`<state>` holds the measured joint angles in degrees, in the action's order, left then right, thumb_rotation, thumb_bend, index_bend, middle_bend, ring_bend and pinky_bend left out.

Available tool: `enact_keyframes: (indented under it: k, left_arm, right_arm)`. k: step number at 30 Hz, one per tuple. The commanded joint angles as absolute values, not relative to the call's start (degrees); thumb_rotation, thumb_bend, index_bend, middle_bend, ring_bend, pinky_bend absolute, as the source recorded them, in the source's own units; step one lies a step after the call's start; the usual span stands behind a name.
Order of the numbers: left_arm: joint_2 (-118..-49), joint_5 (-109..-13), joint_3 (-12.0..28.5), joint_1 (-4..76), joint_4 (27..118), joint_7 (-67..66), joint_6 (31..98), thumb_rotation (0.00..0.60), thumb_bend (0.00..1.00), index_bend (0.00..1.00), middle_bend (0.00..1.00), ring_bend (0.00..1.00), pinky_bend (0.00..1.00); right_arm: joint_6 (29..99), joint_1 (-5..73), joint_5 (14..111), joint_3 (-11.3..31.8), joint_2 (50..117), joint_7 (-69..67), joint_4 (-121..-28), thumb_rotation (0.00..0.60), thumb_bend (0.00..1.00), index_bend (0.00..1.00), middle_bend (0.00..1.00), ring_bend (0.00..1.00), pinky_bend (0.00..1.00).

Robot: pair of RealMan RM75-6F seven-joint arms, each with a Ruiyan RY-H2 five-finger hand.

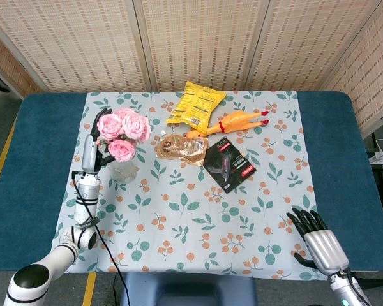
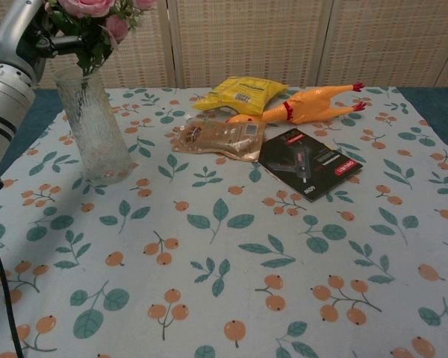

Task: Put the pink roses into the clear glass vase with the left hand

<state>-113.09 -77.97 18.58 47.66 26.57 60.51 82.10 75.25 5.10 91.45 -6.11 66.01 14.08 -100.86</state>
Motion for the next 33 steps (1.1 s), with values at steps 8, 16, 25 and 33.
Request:
enact_keyframes:
  k: [8,16,25,33]
  left_arm:
    - [-111.76,-79.06,16.09,43.90,29.57,55.99,82.57,0.600,0.43,0.00,0.09,0.00,0.08]
    - [-109.56,-79.63,15.28,40.59,32.59,55.18,84.62,0.600,0.40,0.00,0.03,0.00,0.08]
    - [-105.97,-79.73,15.36,38.70,37.09,51.98,84.87,0.600,0.38,0.00,0.00,0.00,0.07]
    - [-101.58,-81.89,11.22,33.75,41.40,46.77,85.25,0.600,0.35,0.00,0.00,0.00,0.08]
  right_arm:
    - [75.78,4.85,92.49,-6.55,65.72,13.78,-101.08,0.600,0.15,0.00,0.00,0.00,0.00]
    - [76.12,4.75,93.15,-6.72,65.50,13.26,-101.06,0.600,0.15,0.00,0.00,0.00,0.00]
    - [76.19,4.68,93.97,-7.09,65.46,13.17,-101.13,0.600,0.15,0.00,0.00,0.00,0.00]
    - [76.37,4.60,94.69,-7.34,65.31,12.82,-101.09,0.600,0.15,0.00,0.00,0.00,0.00]
